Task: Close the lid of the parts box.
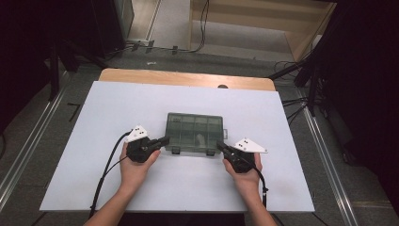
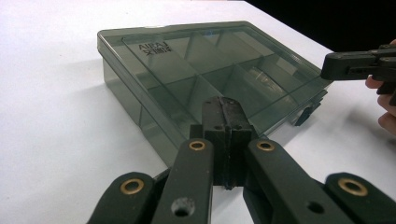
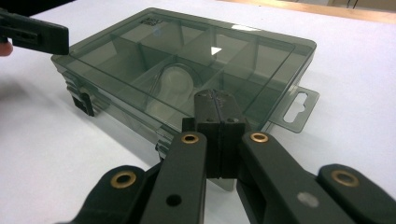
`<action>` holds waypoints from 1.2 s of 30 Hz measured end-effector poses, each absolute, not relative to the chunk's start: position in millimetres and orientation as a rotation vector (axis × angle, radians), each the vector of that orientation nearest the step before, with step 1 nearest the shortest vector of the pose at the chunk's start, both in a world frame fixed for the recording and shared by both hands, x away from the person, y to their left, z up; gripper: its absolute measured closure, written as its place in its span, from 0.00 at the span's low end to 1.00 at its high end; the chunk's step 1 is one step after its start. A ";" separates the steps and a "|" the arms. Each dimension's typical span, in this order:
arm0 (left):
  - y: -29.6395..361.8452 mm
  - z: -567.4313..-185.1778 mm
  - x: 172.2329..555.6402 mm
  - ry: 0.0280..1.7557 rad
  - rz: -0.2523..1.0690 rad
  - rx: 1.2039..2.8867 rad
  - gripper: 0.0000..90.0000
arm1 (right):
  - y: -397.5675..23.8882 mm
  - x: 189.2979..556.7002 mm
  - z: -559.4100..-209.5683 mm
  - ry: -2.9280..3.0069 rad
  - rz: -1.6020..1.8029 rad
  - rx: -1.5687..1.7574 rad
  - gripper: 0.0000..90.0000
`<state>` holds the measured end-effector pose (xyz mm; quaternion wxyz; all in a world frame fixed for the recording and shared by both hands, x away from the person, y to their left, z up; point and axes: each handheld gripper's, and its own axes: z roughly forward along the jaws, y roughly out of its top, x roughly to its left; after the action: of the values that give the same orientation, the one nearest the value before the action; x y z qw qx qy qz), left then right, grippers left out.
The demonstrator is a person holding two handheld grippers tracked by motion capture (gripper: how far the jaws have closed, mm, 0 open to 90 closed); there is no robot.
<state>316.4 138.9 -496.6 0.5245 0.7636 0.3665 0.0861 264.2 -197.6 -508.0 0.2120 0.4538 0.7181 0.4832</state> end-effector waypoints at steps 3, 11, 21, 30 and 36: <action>140.3 -496.9 316.0 0.870 0.206 1.825 0.99 | -199.5 265.3 -508.3 1.998 1.372 1.276 0.94; 139.6 -493.9 308.6 0.789 0.232 1.836 0.71 | -199.3 261.0 -503.5 2.035 1.416 1.194 0.61; 149.6 -486.8 304.0 0.764 0.199 1.779 0.27 | -206.4 257.8 -496.9 1.997 1.489 1.205 0.12; 164.6 -484.8 294.8 0.733 0.223 1.765 0.00 | -216.6 253.1 -495.2 1.985 1.499 1.199 0.00; 174.8 -479.8 289.5 0.726 0.254 1.757 0.00 | -220.4 250.8 -496.1 1.967 1.464 1.210 0.00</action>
<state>289.5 174.8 -479.8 0.5743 0.7500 0.3097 0.1083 250.8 -220.4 -496.1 0.2023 0.4334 0.7044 0.5245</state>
